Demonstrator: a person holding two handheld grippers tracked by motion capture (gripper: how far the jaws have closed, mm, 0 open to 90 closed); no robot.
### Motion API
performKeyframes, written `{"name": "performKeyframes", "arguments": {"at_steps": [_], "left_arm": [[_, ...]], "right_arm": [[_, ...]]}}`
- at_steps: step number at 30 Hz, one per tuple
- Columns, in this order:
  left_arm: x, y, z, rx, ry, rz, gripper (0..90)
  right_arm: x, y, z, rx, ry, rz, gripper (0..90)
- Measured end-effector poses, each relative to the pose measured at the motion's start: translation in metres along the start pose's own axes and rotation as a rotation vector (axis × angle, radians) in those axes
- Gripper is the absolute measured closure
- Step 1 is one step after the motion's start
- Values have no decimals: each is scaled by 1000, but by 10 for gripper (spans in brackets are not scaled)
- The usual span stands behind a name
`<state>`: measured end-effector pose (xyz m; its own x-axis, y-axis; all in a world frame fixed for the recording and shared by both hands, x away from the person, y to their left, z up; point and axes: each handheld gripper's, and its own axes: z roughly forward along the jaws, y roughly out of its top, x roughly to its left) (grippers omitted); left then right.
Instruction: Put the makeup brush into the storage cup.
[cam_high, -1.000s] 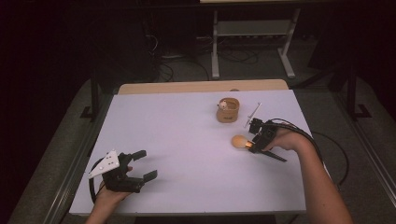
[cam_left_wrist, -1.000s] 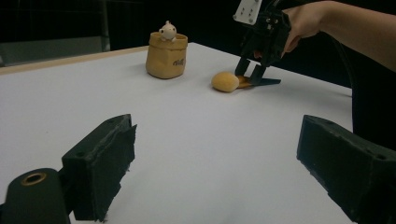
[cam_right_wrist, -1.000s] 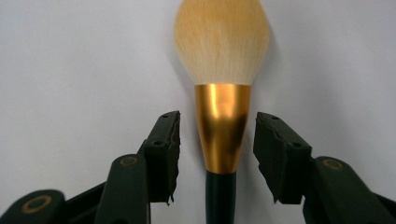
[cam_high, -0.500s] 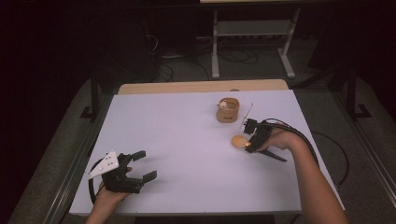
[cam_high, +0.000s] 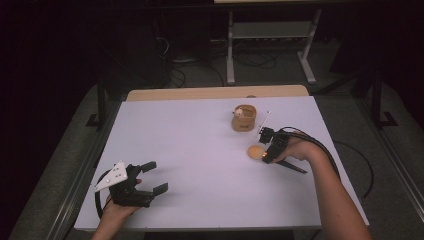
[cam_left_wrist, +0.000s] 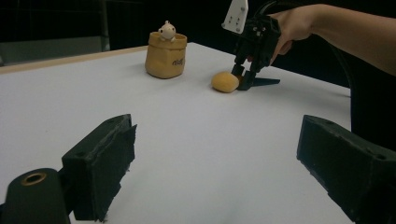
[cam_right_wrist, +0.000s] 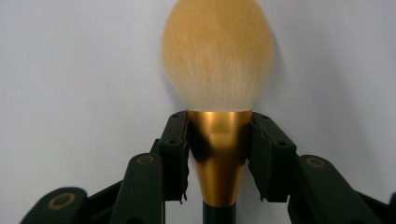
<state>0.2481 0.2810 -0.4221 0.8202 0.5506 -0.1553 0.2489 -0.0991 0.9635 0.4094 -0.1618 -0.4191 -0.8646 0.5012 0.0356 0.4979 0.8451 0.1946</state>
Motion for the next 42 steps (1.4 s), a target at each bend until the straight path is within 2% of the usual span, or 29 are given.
{"name": "performKeyframes", "arguments": {"at_steps": [8, 16, 26, 30, 33, 42], "left_arm": [[0, 0, 0, 1, -1, 1, 108], [0, 0, 0, -4, 0, 0, 108], [0, 0, 0, -5, 0, 0, 108], [0, 0, 0, -5, 0, -1, 108], [0, 0, 0, -3, 0, 2, 108], [0, 0, 0, -3, 0, -4, 108]], "right_arm": [[2, 0, 0, 1, -17, -7, 608], [4, -1, -1, -6, -15, -5, 611], [3, -4, -6, -37, -29, 2, 612], [3, -7, -15, -99, -68, 7, 612], [3, -9, -22, -149, -62, 17, 612], [6, -15, -35, -234, -71, 30, 612]]}}
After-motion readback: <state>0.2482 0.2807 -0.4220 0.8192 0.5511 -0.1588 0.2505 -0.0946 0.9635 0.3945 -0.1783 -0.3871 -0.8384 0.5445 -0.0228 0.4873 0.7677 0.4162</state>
